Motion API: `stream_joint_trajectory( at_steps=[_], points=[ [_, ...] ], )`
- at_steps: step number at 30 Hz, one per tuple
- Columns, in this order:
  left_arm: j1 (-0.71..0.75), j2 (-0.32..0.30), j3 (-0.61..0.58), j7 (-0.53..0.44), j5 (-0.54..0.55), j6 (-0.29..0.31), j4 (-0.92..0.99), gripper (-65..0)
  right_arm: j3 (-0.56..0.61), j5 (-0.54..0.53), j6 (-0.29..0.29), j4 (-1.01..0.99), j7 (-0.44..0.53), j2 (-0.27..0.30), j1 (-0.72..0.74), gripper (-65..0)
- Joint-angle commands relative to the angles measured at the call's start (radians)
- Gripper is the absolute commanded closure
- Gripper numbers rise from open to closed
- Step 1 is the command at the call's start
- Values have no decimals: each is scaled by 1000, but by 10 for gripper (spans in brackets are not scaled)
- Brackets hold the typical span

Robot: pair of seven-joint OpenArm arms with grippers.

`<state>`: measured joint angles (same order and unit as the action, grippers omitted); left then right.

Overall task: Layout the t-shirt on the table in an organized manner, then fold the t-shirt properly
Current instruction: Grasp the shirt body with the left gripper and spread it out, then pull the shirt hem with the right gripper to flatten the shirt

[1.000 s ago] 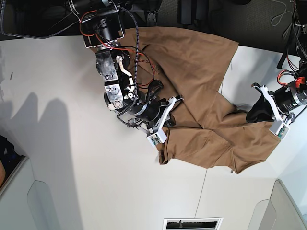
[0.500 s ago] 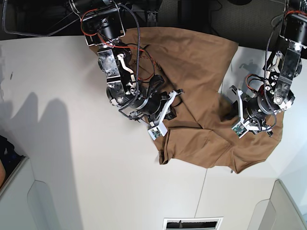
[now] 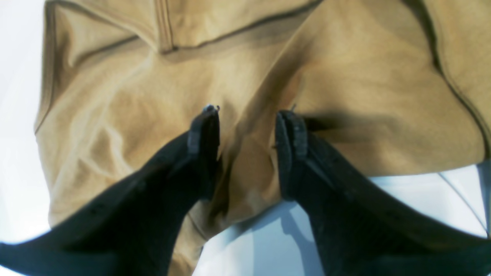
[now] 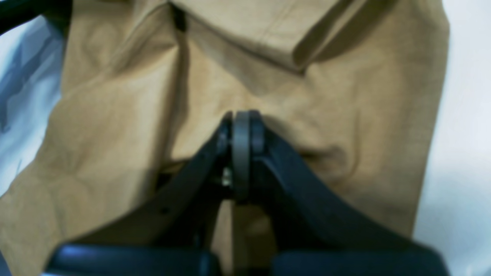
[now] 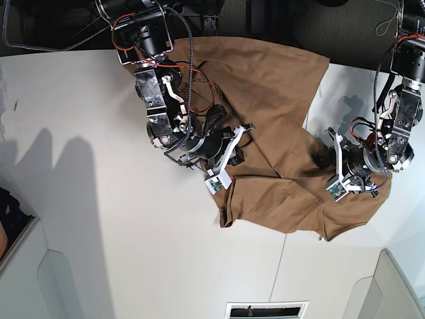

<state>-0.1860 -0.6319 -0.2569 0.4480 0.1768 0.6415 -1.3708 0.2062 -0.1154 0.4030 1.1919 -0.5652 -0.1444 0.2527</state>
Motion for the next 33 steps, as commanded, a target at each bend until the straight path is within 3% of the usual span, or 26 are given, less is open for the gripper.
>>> stream_joint_trajectory(
  at_steps=[1, 7, 12, 14, 17, 21, 24, 29, 33],
  points=[
    [-24, -16, 8, -19, 6, 7, -6, -271, 2, 3, 4, 8, -15, -6, 16, 0],
    [-24, -17, 6, -24, 6, 31, 21, -262, 2, 3, 4, 8, -14, -6, 16, 0],
    [-24, -17, 6, -25, 6, 42, 23, -89, 2, 3, 4, 8, -14, -6, 16, 0],
    [-24, -17, 6, -24, 6, 52, 23, -83, 2, 3, 4, 8, -14, -6, 16, 0],
    [-24, -17, 6, -16, 6, 52, 23, 0, 2, 3, 4, 8, -14, -6, 16, 0],
    [-24, -26, 6, 6, 41, 51, 20, 0, 2, 3, 4, 8, -14, -6, 16, 0],
    [-24, -69, 6, 28, 114, 52, -13, 0, 2, 3, 4, 8, -10, -6, 16, 0],
    [-3, -195, 7, 164, 362, 52, -156, 0, 2, 8, 4, 8, -7, -5, 16, 0],
    [63, -292, 9, 206, 411, 53, -264, 0, 1, 77, -2, 8, -7, -5, 19, 0]
  ],
)
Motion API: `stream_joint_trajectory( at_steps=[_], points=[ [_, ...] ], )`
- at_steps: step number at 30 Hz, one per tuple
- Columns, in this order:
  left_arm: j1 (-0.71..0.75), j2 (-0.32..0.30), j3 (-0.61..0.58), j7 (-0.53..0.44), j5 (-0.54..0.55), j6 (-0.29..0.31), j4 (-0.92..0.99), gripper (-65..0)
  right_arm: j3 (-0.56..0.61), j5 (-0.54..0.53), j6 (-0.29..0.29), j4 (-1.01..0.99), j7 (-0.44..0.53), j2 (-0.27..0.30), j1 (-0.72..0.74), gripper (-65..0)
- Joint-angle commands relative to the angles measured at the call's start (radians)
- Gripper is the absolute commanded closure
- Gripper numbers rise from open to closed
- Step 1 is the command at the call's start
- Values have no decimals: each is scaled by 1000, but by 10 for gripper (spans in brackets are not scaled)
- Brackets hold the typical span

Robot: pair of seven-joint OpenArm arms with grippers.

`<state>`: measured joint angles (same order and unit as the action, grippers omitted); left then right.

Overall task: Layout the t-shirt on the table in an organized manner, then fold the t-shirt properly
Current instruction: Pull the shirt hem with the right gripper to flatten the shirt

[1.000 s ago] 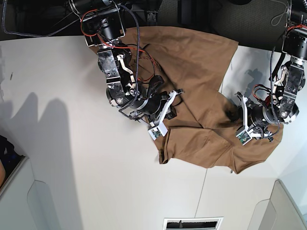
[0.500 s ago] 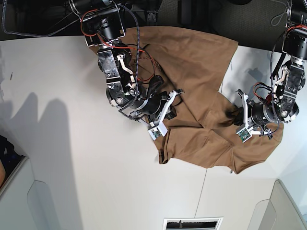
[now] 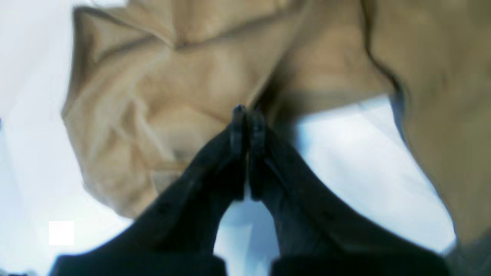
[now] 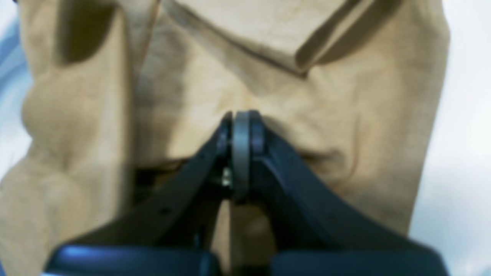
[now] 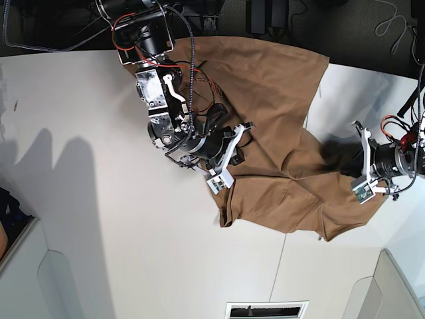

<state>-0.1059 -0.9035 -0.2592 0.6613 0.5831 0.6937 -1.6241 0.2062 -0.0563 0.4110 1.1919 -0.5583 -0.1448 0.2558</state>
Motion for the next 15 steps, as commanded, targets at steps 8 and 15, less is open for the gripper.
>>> stream_joint_trajectory(
  at_steps=[8, 15],
  points=[
    [143, -165, 11, 26, 4, 4, -61, 0, -8, 87, -107, 8, -16, 31, 16, 0],
    [199, -219, 11, 66, -73, 4, -47, 0, -71, 77, -172, 28, -43, 72, 16, 0]
  ],
)
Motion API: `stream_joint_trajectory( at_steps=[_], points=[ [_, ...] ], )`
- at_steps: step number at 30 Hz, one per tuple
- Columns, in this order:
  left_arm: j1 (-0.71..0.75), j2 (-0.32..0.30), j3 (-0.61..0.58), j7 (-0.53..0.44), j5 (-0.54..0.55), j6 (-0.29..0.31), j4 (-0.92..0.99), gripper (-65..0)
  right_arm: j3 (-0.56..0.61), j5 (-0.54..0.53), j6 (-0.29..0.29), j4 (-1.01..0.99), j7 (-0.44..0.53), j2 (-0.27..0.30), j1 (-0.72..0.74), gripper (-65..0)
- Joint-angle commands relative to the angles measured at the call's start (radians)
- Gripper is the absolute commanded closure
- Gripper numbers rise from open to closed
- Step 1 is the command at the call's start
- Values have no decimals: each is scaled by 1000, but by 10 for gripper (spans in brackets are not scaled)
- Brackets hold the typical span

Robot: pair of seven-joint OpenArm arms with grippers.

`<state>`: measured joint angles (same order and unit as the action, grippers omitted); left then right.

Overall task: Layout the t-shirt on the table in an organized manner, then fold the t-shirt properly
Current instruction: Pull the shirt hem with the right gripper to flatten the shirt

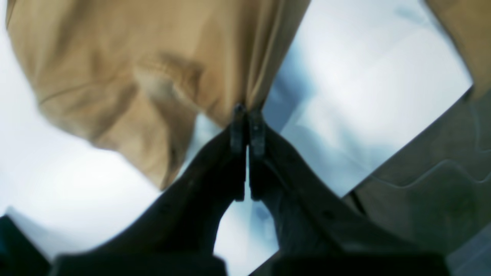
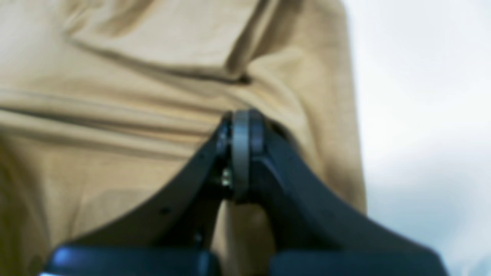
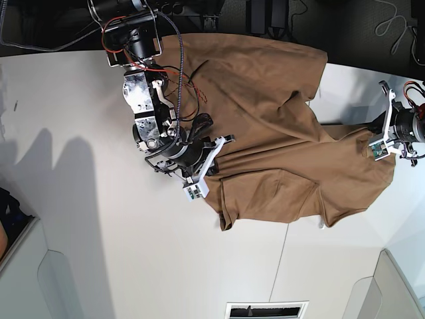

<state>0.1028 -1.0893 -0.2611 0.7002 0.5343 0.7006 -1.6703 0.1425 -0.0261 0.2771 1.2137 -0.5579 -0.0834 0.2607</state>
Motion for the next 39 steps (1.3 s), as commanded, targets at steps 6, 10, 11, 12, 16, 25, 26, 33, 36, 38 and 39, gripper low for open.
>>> stream_joint_trajectory(
  at_steps=[6, 10, 11, 12, 16, 25, 26, 33, 36, 38, 39],
  points=[
    [-12, -33, 13, 29, -42, -26, 47, 0, -44, -51, -2, 93, -57, 11, 10, 0],
    [-17, -33, 13, 32, -42, -77, 47, -165, -44, -148, 55, 170, -57, 10, 10, 0],
    [-21, -33, 13, 36, -42, -80, 47, -190, -44, -170, 76, 185, -57, 4, 10, 0],
    [-24, -33, 13, 37, -41, -80, 47, -205, -44, -188, 98, 198, -58, -4, 10, 0],
    [-51, -32, 14, 37, -16, -80, 46, -216, -42, -265, 212, 213, -75, -63, 10, 0],
    [-132, -32, 14, 30, 9, -80, 42, -216, 184, -129, 217, 182, 41, -68, 11, -295],
    [-134, -32, 14, 29, 15, -80, 42, -216, 217, -87, 217, 172, 74, -69, 11, -295],
    [-133, 7, 14, 30, 57, -80, 42, -216, 410, 127, 142, 39, 203, -69, 90, -295],
    [-133, 55, 14, 30, 57, -80, 42, -215, 467, 161, 92, -28, 218, -69, 155, -295],
    [-133, 82, 14, 31, 56, -87, 42, -216, 497, 161, 92, -60, 218, -69, 191, -295],
    [-133, 96, 14, 31, 57, -88, 42, -215, 512, 161, 92, -73, 218, -69, 206, -295]
  ],
)
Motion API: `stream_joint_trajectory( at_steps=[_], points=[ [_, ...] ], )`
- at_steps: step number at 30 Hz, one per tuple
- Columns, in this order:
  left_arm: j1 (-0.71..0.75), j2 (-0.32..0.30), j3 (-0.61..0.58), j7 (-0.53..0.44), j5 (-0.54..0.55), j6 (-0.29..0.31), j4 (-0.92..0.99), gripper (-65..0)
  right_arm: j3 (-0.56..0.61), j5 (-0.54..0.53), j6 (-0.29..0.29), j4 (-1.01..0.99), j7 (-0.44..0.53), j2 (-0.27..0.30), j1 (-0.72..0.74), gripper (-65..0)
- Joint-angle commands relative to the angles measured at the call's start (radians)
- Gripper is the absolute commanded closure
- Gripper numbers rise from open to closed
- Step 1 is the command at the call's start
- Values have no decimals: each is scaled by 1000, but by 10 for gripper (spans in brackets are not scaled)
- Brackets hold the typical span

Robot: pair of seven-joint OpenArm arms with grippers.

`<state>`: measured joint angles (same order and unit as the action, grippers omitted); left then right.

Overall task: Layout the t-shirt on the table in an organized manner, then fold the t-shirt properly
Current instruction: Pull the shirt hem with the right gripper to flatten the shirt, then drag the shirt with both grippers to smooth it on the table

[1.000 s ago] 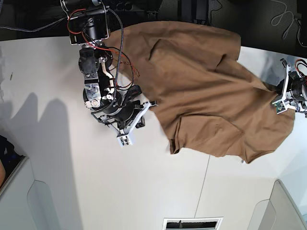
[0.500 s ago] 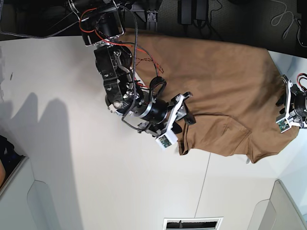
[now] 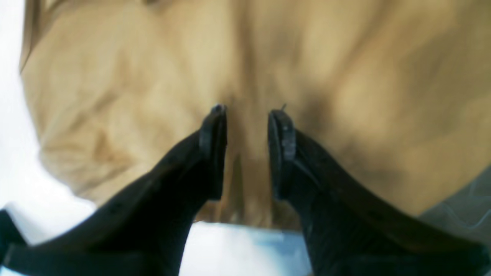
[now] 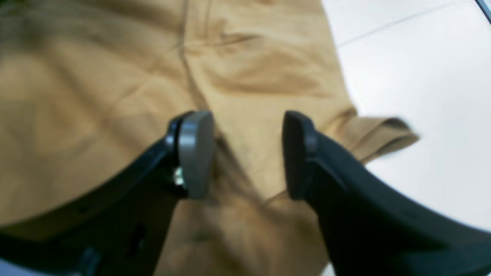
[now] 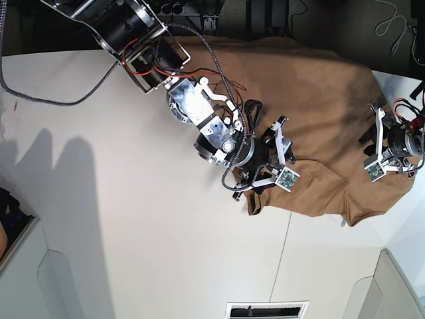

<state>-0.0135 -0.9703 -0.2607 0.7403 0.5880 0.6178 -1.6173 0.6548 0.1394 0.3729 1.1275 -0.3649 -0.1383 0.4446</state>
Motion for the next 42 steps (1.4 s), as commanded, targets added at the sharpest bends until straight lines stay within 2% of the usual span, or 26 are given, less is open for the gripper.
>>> stream_joint_trajectory(
  at_steps=[1, 4, 9, 10, 14, 16, 19, 23, 30, 33, 36, 38, 42],
  points=[
    [-17, -12, 13, -10, 3, -5, -11, -215, 14, -4, -3, 0, 25, -14, 33, -295],
    [-17, 26, 13, -10, 3, -4, -11, -215, 53, 15, -5, -55, 25, -14, 58, -295],
    [-17, 88, 13, -10, 3, -5, -5, -215, 63, 44, -82, -126, 26, -14, 64, -292],
    [-16, 99, 13, -10, 3, -5, 0, -215, 63, 44, -87, -129, 29, -14, 64, -274],
    [-17, 148, 13, -11, 3, -4, 35, -215, 63, 45, -102, -129, 59, -14, 65, -69],
    [-17, 176, 13, -11, 3, -4, 51, -215, 60, 66, -109, -129, 87, -14, 65, 0],
    [-17, 217, 13, -11, 2, -4, 76, -215, 46, 142, -126, -120, 110, -14, 68, 0],
    [-17, 256, 13, -11, 0, -4, 110, -215, -2, 152, -275, -89, 89, -14, 79, 0],
    [-16, 280, 13, -14, -1, -3, 127, -215, -165, 167, -475, 56, 18, -14, 81, 0],
    [-17, 280, 13, -14, -1, -3, 127, -215, -241, 186, -508, 121, -5, -14, 81, 0],
    [-16, 280, 13, -14, -1, -3, 127, -215, -287, 165, -508, 152, -28, -13, 81, -173],
    [-16, 280, 13, -14, -1, -3, 128, -215, -294, 146, -508, 151, -37, -12, 80, -239],
    [-17, 280, 13, -14, -1, -3, 127, -215, -294, 122, -508, 150, -71, -12, 73, -251]
  ],
)
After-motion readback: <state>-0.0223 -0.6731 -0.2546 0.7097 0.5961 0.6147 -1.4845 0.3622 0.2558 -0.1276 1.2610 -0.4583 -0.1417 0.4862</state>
